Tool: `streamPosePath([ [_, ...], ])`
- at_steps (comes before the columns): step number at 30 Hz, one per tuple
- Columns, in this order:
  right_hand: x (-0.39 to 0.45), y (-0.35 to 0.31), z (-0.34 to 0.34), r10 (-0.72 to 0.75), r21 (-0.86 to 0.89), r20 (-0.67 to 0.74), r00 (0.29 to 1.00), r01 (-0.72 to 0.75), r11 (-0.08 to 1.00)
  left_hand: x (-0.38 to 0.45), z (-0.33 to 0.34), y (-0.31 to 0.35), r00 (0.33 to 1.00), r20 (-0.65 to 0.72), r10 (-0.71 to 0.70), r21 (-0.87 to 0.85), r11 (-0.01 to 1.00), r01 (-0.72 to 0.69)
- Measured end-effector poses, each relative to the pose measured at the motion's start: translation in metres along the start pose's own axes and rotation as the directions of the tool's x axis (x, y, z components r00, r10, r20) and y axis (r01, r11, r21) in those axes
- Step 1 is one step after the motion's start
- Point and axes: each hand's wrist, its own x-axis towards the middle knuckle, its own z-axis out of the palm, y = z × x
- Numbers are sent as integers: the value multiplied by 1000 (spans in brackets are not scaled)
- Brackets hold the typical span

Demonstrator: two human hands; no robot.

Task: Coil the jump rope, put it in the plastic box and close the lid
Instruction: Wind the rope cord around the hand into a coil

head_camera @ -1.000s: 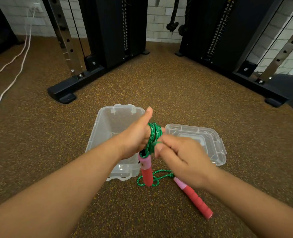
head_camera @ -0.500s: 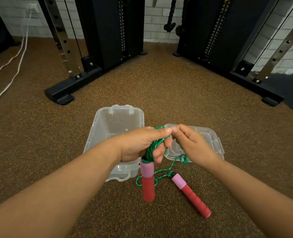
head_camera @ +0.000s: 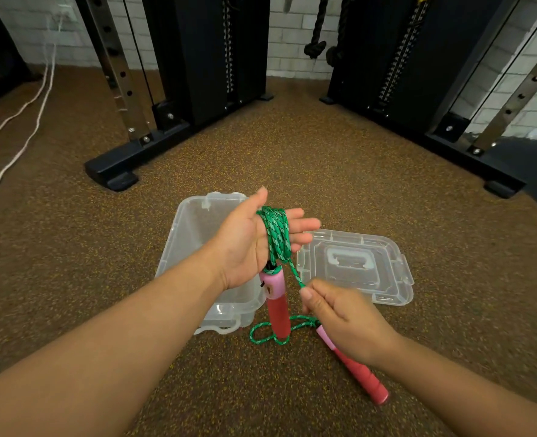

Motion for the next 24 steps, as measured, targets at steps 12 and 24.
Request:
streamPosePath([
  [12,20,-46,-33,-162,198,-103,981,180,964,2,1,-10,992,-3,-127,530,841,109],
  [24,38,-15,-45,83,341,-186,979,-15,940,-9,6,-9,982,122,-147,623,781,40],
])
